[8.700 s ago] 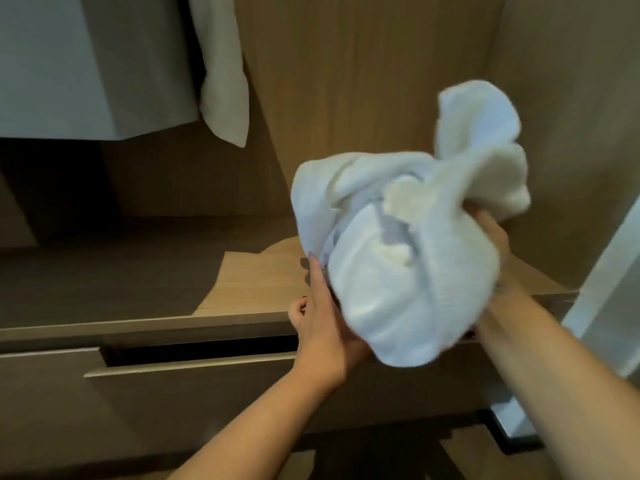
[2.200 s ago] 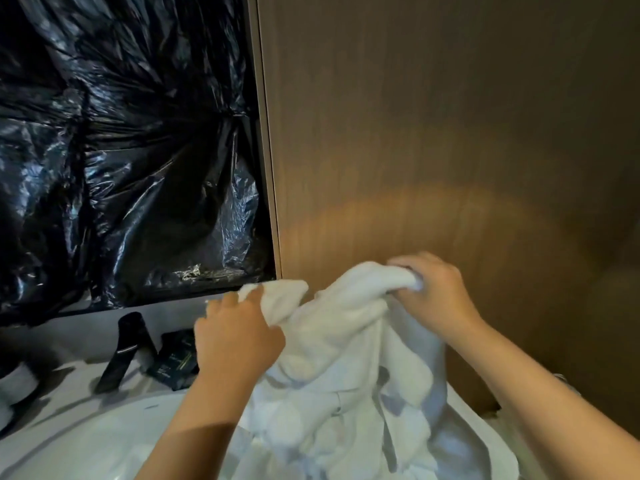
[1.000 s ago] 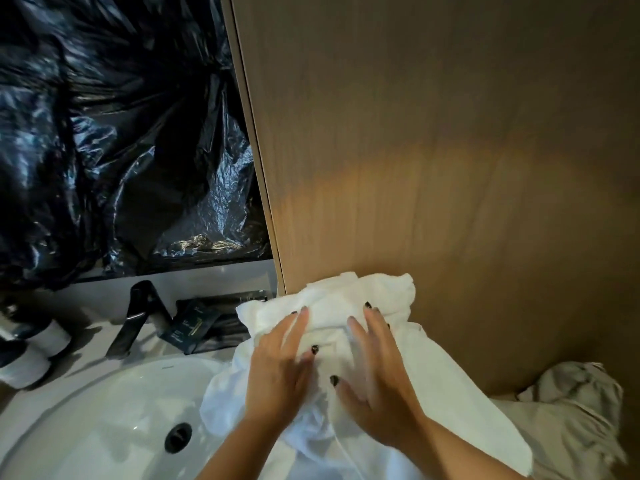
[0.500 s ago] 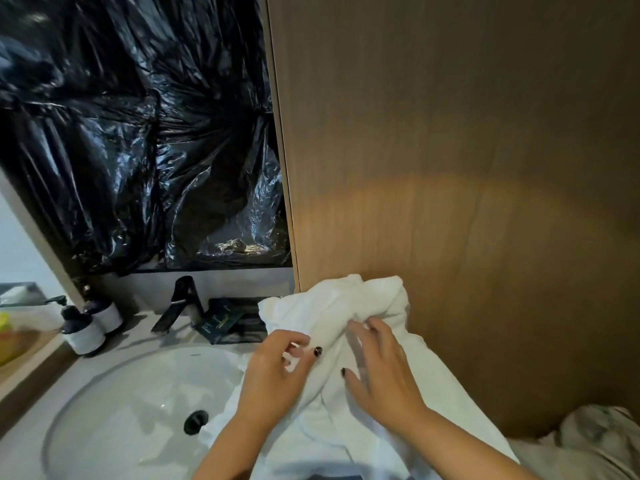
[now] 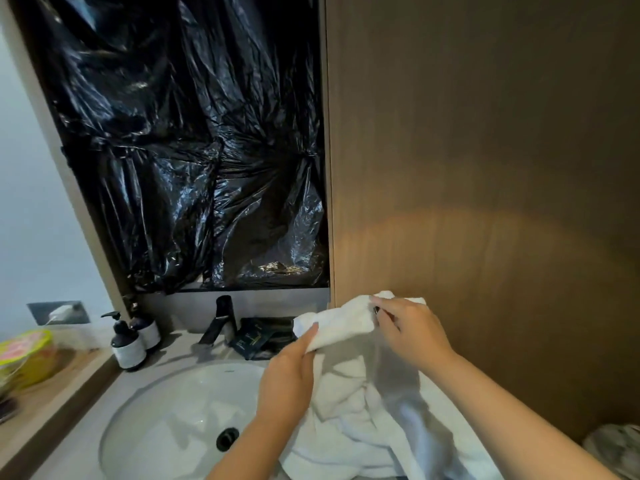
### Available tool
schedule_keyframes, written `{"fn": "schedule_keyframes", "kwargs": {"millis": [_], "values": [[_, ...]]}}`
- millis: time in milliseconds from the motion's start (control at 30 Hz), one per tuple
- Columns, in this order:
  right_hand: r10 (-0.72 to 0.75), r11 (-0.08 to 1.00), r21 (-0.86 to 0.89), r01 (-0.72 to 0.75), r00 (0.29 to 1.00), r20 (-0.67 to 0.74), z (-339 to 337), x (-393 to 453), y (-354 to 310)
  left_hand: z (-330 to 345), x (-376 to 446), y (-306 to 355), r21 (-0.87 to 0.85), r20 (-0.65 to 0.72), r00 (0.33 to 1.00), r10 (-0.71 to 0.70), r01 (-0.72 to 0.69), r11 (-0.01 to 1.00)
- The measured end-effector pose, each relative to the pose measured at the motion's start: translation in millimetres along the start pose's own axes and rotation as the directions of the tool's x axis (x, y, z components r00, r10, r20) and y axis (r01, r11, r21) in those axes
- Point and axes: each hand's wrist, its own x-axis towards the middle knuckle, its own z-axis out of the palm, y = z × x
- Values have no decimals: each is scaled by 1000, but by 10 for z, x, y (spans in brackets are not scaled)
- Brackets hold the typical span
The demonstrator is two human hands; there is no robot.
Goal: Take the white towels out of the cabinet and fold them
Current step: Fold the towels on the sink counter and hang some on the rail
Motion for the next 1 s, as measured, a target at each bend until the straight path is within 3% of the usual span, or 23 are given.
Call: {"fn": "schedule_keyframes", "kwargs": {"millis": [67, 133, 200, 300, 367, 433, 633, 867, 1000], "values": [[-114, 992, 74, 104, 983, 142, 3, -127, -277, -247, -11, 87, -85, -41, 996, 80, -83, 993], [-174, 984, 9, 177, 957, 233, 96, -279, -514, -475, -35, 193, -187, -105, 983, 150, -168, 968], [-167, 983, -53, 174, 980, 109, 174, -370, -676, -669, -72, 310, -278, -126, 982, 140, -170, 945], [-2, 996, 90, 18, 986, -169, 117, -430, -912, -871, -201, 446, -408, -81, 989, 120, -143, 902], [134, 976, 199, -85, 959, -249, -16, -445, -1005, -969, -330, 467, -417, -44, 990, 135, -141, 898], [171, 969, 222, -108, 943, -286, -177, -492, -1076, -1051, -450, 436, -361, -24, 993, 118, -119, 925], [-111, 994, -45, 102, 939, -325, -623, -687, -1332, -1299, -812, 292, -333, -32, 999, 9, -19, 943], [-166, 978, -181, 103, 910, -379, -1124, -848, -1383, -1544, -1188, 202, -323, 63, 998, -26, 45, 945], [-145, 980, -183, 75, 903, -403, -1454, -996, -1330, -1506, -1333, 289, -413, -43, 992, -121, 92, 906]]}}
